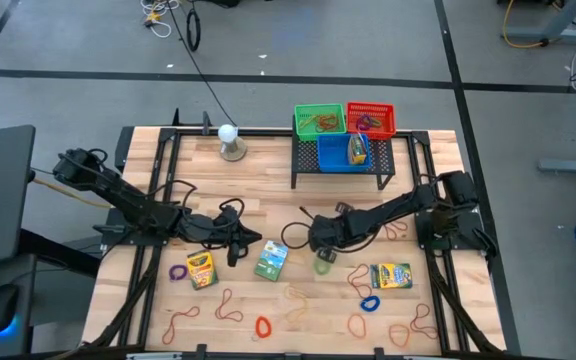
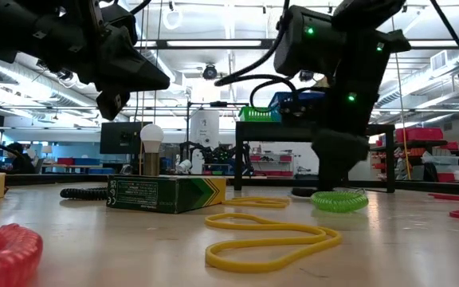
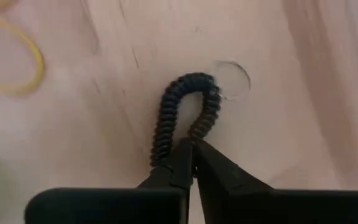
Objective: Pick & Place Office Desk Supplies
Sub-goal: Put the black spiral keychain into the red bin
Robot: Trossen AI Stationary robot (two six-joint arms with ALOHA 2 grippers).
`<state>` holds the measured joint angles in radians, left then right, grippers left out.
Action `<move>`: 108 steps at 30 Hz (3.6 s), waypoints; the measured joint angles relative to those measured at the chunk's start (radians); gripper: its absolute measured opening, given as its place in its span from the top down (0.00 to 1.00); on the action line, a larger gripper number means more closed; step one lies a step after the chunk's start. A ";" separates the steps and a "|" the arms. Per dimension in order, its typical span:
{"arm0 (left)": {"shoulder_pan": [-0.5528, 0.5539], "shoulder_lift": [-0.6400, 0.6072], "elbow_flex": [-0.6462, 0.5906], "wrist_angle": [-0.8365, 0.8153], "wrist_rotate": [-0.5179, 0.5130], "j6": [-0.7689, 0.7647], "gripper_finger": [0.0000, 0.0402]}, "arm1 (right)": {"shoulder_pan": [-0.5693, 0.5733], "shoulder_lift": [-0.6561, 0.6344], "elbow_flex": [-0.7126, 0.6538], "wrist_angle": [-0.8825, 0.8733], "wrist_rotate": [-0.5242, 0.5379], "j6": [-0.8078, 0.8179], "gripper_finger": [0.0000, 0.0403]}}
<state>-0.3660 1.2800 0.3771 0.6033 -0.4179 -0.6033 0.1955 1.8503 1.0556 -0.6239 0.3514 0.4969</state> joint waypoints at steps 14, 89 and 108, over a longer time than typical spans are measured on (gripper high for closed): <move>0.000 0.000 0.000 -0.008 0.000 0.021 0.93 | 0.094 -0.029 0.029 -0.183 0.329 0.006 0.99; 0.040 0.000 0.000 0.074 -0.113 0.066 0.93 | -1.116 -0.426 0.294 -0.340 -0.241 -0.095 0.99; 0.040 0.000 0.000 0.074 -0.113 0.021 0.93 | -1.116 -0.304 0.294 -0.314 -0.186 -0.160 0.99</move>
<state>-0.3264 1.2797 0.3775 0.6776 -0.5308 -0.5826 -0.9207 1.5463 1.3499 -0.9375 0.1650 0.3369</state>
